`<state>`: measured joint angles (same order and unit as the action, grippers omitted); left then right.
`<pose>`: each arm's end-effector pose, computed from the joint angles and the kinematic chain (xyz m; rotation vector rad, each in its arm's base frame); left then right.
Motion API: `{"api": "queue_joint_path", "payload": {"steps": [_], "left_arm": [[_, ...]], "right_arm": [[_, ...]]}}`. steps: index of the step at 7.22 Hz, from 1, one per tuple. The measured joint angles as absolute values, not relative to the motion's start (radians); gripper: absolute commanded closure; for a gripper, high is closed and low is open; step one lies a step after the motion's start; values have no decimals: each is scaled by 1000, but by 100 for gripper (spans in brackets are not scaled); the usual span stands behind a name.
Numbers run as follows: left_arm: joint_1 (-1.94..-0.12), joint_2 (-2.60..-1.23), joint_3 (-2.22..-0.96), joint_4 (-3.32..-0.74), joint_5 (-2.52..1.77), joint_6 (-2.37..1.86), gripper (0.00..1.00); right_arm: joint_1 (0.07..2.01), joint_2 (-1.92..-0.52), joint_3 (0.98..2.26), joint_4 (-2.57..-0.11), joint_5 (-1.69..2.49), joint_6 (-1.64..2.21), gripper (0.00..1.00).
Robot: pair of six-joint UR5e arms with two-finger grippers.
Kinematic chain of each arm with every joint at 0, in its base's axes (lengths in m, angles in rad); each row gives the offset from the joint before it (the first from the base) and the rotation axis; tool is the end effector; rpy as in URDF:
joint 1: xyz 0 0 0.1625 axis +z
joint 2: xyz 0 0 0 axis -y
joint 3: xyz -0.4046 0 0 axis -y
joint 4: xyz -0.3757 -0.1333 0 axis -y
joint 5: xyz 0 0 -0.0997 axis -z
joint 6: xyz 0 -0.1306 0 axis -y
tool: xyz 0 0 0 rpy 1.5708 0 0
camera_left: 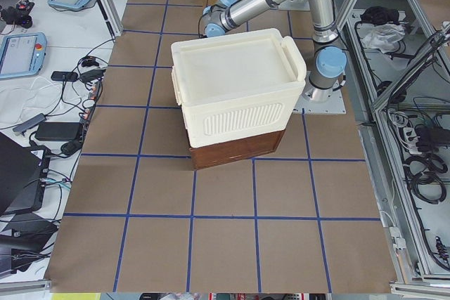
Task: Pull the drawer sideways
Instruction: 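Pull the handle with the left gripper, sliding the drawer out, then open the left gripper and lift it off the handle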
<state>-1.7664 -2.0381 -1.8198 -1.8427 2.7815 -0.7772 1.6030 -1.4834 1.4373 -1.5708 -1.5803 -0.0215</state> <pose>-0.1046 -0.4707 0.1685 0.1170 1.7690 0.2537 0.1486 -0.5117 0.4570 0.0837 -3.1304 0.0723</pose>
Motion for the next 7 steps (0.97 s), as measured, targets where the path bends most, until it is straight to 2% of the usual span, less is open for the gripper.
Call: {"api": "queue_joint_path", "payload": {"steps": [7], "left_arm": [[-1818,-2035,-1805,-1842,2770,-776,96]], "right_arm": [[1603,-1483,1437,-1571,-1581,-21,0]]}}
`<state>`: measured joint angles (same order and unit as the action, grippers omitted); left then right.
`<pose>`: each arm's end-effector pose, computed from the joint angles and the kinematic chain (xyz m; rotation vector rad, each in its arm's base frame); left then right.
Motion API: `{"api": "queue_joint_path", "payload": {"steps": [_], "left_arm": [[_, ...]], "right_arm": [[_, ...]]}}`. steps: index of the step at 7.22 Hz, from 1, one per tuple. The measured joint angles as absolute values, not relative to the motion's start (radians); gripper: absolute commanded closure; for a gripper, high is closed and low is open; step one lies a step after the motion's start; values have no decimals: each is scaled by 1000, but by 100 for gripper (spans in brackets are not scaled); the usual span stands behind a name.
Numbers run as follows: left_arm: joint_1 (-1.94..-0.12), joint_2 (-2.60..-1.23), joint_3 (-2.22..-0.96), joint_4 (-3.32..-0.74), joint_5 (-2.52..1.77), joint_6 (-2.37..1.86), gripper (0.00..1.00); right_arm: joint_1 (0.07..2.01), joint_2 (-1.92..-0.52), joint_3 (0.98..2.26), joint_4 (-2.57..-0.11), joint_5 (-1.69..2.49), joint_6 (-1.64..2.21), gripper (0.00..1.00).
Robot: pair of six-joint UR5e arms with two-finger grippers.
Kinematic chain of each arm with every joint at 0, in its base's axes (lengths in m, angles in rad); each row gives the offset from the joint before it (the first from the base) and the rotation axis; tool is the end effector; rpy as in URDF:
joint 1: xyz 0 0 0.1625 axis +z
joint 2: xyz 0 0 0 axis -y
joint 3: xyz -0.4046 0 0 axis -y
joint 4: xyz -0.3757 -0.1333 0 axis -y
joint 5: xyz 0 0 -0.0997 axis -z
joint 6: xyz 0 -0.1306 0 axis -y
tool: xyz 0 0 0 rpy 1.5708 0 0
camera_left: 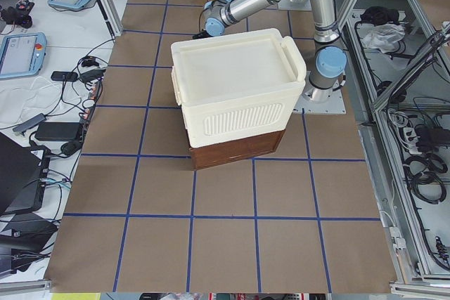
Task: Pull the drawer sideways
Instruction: 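Open the left gripper and lift it off the handle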
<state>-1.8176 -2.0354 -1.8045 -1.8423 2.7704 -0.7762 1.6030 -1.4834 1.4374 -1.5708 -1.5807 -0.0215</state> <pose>-0.1301 -0.4688 0.1736 0.1444 1.7763 0.2091 0.1486 -0.5117 0.4570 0.0837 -3.1300 0.0721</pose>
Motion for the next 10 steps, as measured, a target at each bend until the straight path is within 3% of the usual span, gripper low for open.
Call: {"api": "queue_joint_path", "payload": {"steps": [4,5,6,10], "left_arm": [[-1848,-2034,-1804,-1844,2771,-776,96],[-1851,-2034,-1804,-1844,2770,-776,69],[-1853,-2033,-1804,-1844,2769,-776,1],[-1850,-1991,-1797,-1846,2723,-767,0]], "right_arm": [[1603,-1483,1437,-1571,-1581,-21,0],[1603,-1483,1437,-1571,-1581,-21,0],[1603,-1483,1437,-1571,-1580,-21,0],[1603,-1483,1437,-1571,-1581,-22,0]]}}
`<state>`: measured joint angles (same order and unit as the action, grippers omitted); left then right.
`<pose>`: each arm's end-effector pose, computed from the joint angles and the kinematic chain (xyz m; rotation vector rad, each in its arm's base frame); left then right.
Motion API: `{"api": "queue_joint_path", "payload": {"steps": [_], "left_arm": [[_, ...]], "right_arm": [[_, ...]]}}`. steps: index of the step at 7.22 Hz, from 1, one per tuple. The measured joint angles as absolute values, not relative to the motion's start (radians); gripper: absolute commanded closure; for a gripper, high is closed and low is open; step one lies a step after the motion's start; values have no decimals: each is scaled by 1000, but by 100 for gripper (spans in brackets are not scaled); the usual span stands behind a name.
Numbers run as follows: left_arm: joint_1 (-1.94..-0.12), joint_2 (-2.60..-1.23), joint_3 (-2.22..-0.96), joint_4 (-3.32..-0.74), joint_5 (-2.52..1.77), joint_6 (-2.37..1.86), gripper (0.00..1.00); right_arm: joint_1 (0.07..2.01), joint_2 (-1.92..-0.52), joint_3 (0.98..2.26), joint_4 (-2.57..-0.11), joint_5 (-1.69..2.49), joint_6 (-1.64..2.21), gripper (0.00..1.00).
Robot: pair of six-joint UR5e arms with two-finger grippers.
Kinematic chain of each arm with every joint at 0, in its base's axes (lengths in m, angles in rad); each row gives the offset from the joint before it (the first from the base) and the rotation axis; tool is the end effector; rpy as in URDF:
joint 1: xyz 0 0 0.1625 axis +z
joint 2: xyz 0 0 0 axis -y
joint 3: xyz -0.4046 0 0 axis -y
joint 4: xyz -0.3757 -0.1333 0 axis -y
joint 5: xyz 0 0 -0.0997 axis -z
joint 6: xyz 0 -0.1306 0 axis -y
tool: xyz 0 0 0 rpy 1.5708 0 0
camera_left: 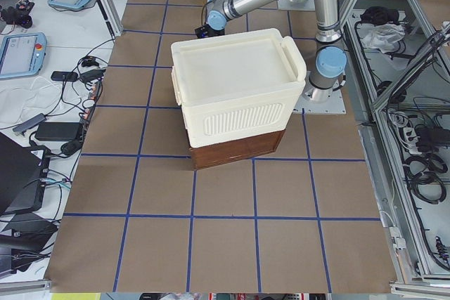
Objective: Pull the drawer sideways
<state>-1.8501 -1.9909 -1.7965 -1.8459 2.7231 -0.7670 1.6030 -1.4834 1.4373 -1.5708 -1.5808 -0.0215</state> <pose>-0.1466 -0.4606 0.1943 0.1237 1.8188 0.1823 0.1485 -0.5117 0.4570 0.0837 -3.1299 0.0723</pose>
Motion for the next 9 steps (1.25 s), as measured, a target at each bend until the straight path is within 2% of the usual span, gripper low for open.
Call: {"api": "queue_joint_path", "payload": {"steps": [2,5,9], "left_arm": [[-1844,-1948,-1739,-1843,2607,-748,0],[-1836,-1851,-1555,-1801,2263,-520,0],[-1772,-1662,-1504,-1672,1785,-243,0]], "right_arm": [[1603,-1483,1437,-1571,-1580,-21,0],[1603,-1483,1437,-1571,-1580,-21,0],[1603,-1483,1437,-1571,-1580,-21,0]]}}
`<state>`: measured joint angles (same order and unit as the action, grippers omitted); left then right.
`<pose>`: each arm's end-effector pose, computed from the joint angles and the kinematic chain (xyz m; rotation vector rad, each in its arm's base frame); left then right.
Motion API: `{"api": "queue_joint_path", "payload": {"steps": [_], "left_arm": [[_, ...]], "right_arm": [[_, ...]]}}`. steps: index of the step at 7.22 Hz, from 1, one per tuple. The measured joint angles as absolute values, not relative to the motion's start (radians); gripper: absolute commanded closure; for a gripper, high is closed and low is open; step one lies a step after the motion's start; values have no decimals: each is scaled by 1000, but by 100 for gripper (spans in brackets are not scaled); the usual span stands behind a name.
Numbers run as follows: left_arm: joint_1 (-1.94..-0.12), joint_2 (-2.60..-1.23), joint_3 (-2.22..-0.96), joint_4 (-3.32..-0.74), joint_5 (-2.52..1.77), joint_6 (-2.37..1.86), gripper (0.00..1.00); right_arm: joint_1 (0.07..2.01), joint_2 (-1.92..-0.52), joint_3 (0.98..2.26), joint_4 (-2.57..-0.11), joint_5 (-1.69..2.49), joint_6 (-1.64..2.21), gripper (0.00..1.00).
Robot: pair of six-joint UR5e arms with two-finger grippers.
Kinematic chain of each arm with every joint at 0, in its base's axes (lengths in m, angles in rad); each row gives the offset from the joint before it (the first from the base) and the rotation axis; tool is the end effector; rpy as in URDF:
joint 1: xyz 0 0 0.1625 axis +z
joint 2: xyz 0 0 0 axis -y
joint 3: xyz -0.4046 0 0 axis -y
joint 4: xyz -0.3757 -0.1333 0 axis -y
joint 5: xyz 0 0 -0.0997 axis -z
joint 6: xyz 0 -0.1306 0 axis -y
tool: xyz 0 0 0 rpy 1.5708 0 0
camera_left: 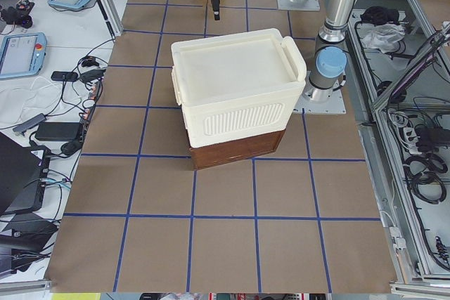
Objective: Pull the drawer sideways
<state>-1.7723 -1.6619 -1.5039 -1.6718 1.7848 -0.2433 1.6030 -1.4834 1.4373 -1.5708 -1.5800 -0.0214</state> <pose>-0.2026 -0.4642 0.4173 -0.0411 2.9034 0.1087 0.1487 -0.5117 0.4570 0.0836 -3.1307 0.0723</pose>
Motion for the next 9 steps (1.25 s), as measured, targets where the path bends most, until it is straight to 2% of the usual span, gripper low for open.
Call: {"api": "queue_joint_path", "payload": {"steps": [5,9], "left_arm": [[-1712,-1536,-1603,-1506,1604,-134,0],[-1641,-1541,-1553,-1593,1557,-106,0]], "right_arm": [[1603,-1483,1437,-1571,-1580,-21,0],[1603,-1483,1437,-1571,-1581,-21,0]]}}
